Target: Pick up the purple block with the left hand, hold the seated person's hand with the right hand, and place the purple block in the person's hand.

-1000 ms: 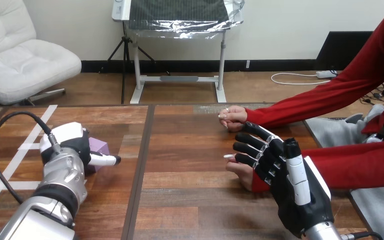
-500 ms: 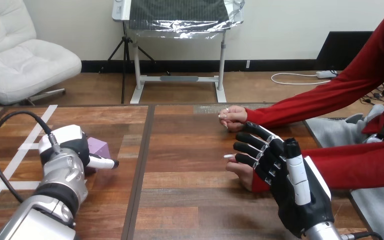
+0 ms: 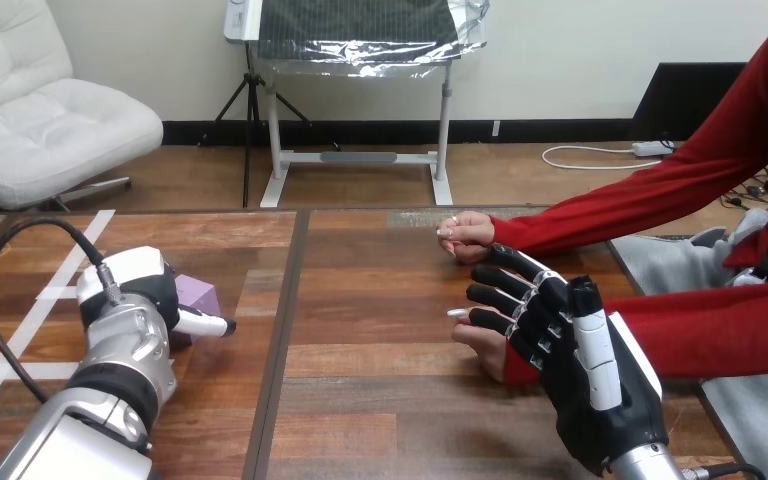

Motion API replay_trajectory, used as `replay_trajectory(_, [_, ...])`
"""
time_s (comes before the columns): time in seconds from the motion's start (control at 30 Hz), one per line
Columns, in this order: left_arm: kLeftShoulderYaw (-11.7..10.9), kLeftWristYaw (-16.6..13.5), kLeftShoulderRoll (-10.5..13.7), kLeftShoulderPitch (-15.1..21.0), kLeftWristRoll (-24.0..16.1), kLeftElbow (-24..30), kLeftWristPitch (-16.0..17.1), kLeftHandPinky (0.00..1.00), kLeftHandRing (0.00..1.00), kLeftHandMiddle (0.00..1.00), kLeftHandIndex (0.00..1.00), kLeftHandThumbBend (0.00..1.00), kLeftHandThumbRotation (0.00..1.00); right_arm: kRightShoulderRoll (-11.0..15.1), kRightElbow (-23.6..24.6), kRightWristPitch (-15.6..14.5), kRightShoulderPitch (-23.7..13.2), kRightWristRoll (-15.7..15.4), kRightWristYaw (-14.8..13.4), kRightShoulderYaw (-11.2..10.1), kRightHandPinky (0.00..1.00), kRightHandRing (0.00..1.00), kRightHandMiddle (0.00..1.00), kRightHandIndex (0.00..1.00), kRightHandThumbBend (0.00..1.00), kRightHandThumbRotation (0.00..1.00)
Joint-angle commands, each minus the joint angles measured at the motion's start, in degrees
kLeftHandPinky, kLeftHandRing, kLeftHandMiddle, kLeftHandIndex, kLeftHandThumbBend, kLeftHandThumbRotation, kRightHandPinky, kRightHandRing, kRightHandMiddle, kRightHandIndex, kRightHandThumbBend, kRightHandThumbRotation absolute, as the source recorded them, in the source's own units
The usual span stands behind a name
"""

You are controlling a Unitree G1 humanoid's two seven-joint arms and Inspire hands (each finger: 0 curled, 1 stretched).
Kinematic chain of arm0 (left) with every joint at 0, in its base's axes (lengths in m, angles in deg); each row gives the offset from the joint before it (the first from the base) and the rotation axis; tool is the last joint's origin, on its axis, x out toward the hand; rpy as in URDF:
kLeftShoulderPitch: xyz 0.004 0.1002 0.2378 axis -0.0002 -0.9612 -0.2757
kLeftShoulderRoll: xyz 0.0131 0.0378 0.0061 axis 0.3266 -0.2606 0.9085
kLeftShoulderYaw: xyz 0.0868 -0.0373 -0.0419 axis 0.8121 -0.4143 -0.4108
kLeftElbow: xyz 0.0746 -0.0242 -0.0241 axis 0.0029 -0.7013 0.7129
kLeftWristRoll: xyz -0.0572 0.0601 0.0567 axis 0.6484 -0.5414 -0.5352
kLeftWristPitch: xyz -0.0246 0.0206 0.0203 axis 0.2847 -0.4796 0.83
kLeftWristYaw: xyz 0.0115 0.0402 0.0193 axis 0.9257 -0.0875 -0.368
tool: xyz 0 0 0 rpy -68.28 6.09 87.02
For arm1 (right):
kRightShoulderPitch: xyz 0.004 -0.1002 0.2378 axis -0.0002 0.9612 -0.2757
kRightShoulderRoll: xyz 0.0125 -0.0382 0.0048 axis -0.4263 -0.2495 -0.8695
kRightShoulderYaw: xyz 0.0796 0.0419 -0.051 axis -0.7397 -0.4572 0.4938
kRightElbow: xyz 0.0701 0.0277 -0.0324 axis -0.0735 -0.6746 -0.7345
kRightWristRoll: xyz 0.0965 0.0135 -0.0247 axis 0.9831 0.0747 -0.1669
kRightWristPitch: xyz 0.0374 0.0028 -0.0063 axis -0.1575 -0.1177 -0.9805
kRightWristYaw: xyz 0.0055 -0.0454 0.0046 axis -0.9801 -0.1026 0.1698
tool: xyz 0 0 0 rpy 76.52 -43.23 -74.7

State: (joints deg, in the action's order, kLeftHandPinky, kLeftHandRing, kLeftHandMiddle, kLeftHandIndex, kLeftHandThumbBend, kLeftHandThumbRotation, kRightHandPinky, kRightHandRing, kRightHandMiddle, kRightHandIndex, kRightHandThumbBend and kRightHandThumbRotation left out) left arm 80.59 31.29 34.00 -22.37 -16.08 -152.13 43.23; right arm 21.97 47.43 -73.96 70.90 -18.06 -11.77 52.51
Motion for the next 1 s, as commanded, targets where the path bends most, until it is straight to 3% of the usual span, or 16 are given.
replay_trajectory(0.0, [0.83, -0.95, -0.27, 4.69, -0.39, 0.26, 0.17, 1.00, 0.95, 0.94, 0.93, 0.70, 0.52, 0.72, 2.14, 1.08, -3.16, 0.10, 0.39, 0.03, 0.78, 0.80, 0.79, 0.81, 0.89, 0.87])
replay_trajectory(0.3, [0.44, -2.78, -0.58, 4.40, -0.10, 0.54, -0.05, 1.00, 0.92, 0.90, 0.89, 0.69, 0.45, 0.75, 2.37, 0.82, -2.97, 0.23, 0.55, -0.01, 0.79, 0.80, 0.80, 0.81, 0.90, 0.86])
replay_trajectory(0.57, [-0.47, -5.63, -0.90, 3.91, 0.74, 0.54, 0.24, 0.90, 0.82, 0.81, 0.80, 0.68, 0.33, 0.76, 2.48, 0.71, -2.95, 0.17, 0.57, 0.06, 0.79, 0.80, 0.80, 0.81, 0.89, 0.86])
replay_trajectory(0.97, [-0.84, -7.24, -1.16, 3.64, 1.81, 0.34, 0.12, 0.85, 0.77, 0.77, 0.75, 0.66, 0.24, 0.75, 2.68, 0.59, -2.87, 0.06, 0.37, 0.07, 0.79, 0.80, 0.80, 0.81, 0.90, 0.87])
